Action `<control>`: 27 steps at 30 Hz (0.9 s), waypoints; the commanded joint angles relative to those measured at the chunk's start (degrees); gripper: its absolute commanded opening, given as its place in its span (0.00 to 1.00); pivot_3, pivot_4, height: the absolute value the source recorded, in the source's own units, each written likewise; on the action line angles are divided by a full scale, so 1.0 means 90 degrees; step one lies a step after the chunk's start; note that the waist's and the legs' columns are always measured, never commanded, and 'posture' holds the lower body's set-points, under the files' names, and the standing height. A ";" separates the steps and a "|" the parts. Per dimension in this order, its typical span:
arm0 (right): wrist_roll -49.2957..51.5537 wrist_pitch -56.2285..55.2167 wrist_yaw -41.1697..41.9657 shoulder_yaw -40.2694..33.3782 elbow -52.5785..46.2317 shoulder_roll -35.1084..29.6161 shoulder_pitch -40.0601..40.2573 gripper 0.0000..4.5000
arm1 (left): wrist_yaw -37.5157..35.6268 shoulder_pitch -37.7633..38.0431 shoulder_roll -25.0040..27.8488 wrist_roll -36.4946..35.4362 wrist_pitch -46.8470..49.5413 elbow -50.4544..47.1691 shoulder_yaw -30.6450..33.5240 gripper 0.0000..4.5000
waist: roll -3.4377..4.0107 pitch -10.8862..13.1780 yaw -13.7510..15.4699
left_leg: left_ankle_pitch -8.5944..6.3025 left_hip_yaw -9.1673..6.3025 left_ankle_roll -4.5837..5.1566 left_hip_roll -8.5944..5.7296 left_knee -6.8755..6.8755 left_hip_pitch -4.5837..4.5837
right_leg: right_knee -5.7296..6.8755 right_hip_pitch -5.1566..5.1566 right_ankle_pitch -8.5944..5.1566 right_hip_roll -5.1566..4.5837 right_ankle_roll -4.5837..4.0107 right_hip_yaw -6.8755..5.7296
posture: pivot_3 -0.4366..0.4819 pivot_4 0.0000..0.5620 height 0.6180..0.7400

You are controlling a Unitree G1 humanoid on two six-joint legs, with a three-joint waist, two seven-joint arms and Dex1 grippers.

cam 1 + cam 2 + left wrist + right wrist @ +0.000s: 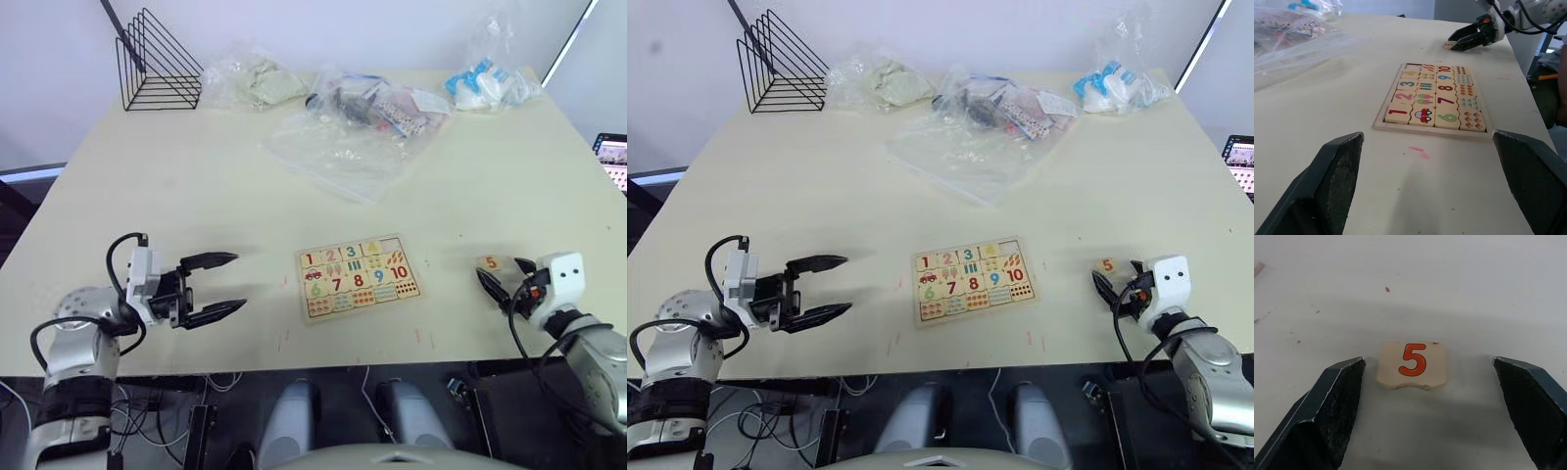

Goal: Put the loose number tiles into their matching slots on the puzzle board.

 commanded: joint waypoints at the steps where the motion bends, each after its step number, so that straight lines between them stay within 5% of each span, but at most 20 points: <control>1: -0.0100 0.0065 -0.0102 0.0024 -0.0036 -0.0014 -0.0118 0.97 | -0.0224 -0.0009 0.0288 -0.0360 0.0028 -0.0254 -0.0230 1.00 | 0.0000 0.0000 -0.0001 | 0.0000 0.0000 0.0000 0.0000 0.0000 0.0000 | 0.0000 0.0000 0.0000 0.0000 0.0000 0.0000 | 0.48 0.27 1.00; 9: -0.0168 0.0199 -0.0052 0.0073 0.0034 -0.0001 -0.0138 0.97 | -0.0224 -0.0046 0.0798 -0.0865 -0.0096 -0.0323 -0.0705 1.00 | -0.0004 -0.0003 -0.0003 | 0.0000 -0.0001 0.0000 0.0001 0.0001 0.0001 | 0.0000 0.0000 0.0000 0.0000 0.0000 0.0000 | 0.48 0.27 1.00; 12: -0.0146 0.0159 -0.0038 0.0051 0.0047 0.0025 -0.0128 0.81 | -0.0224 -0.0042 0.1022 -0.0949 -0.0171 -0.0339 -0.0913 1.00 | -0.0009 -0.0006 -0.0003 | 0.0000 0.0000 0.0000 0.0002 0.0001 0.0002 | 0.0000 0.0000 0.0000 0.0001 0.0000 0.0000 | 0.48 0.27 1.00; 15: -0.0155 0.0173 -0.0055 0.0047 0.0003 0.0011 -0.0083 0.47 | -0.0224 -0.0019 0.1134 -0.1079 -0.0169 -0.0363 -0.0997 1.00 | -0.0011 -0.0009 0.0004 | 0.0000 0.0001 0.0000 0.0002 0.0001 0.0002 | 0.0000 0.0001 0.0000 0.0001 0.0000 0.0002 | 0.48 0.27 1.00; 17: -0.0162 0.0166 -0.0046 0.0070 -0.0051 0.0024 -0.0046 0.33 | -0.0224 -0.0006 0.1175 -0.1135 -0.0173 -0.0379 -0.1052 1.00 | -0.0021 -0.0015 0.0014 | 0.0000 0.0000 0.0000 0.0002 0.0002 0.0001 | -0.0001 0.0001 0.0000 0.0000 0.0000 0.0000 | 0.48 0.27 1.00; 27: -0.0088 0.1197 -0.1007 0.0394 -0.1479 0.0632 0.0124 0.33 | -0.0224 -0.0065 0.1247 -0.1221 -0.0137 -0.0426 -0.1101 1.00 | -0.0020 -0.0015 0.0002 | 0.0000 -0.0005 0.0000 0.0002 0.0000 -0.0001 | 0.0001 -0.0001 -0.0001 0.0003 -0.0001 -0.0002 | 0.48 0.27 1.00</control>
